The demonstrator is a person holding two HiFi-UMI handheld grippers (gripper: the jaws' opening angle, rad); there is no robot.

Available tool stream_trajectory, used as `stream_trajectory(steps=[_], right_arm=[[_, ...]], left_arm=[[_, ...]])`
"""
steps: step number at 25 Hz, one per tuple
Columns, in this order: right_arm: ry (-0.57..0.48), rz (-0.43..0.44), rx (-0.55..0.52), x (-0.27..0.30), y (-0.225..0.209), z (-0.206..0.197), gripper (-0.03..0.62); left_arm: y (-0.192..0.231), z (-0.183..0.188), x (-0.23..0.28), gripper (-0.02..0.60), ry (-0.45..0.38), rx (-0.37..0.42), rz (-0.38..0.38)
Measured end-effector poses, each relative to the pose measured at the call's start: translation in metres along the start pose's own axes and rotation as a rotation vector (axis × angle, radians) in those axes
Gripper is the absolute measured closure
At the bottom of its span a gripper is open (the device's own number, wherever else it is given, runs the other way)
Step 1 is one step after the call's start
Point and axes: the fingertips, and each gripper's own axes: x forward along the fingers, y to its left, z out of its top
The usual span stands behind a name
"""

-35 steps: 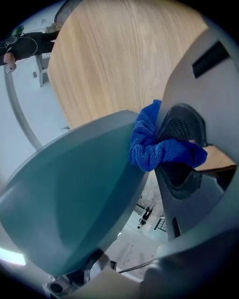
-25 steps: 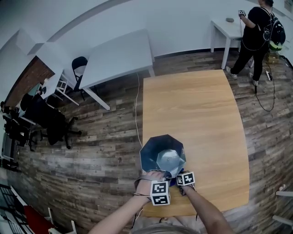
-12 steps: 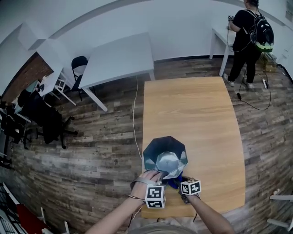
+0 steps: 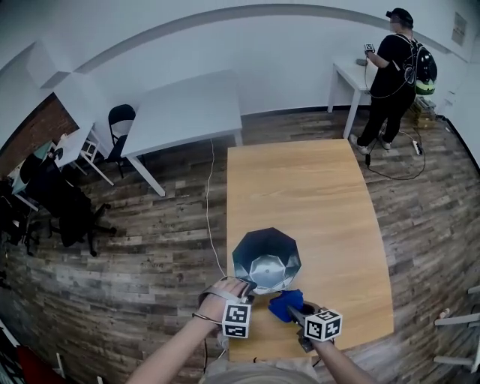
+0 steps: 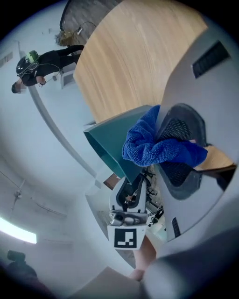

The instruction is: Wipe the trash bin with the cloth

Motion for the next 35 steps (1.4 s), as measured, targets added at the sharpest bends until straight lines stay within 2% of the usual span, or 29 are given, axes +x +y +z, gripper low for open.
stream_trajectory(steps=[3,5,9,16,24,32,35], right_arm=[[-0.032,0.002,0.016,-0.012,0.017,0.011,0.514],[-0.044,0.007,0.01,-0.016,0.026,0.017,0.514],[-0.062,0.015,-0.021,-0.02,0.043,0.028,0.514],[-0.093,0.033,-0.047,-0.021,0.055,0.048,0.514],[-0.085,0.028,-0.068,-0.007,0.042,0.057,0.514],[-0.071,0.021,-0.064,0.003,0.008,0.043,0.514],[-0.043,0.014,-0.03,0.014,-0.008,0.032,0.514]], left_arm=[[0.003,-0.005,0.008,0.414,0.045,0.072,0.023],[0.004,-0.007,0.014,0.414,0.072,0.093,0.027],[0.008,-0.009,0.017,0.453,0.092,0.087,0.026],[0.004,0.002,0.014,0.479,0.097,0.064,-0.028],[0.001,0.035,0.014,0.532,0.084,0.051,-0.061],[0.0,0.046,0.019,0.538,0.087,0.057,-0.079],[-0.001,0.05,0.019,0.538,0.088,0.052,-0.084]])
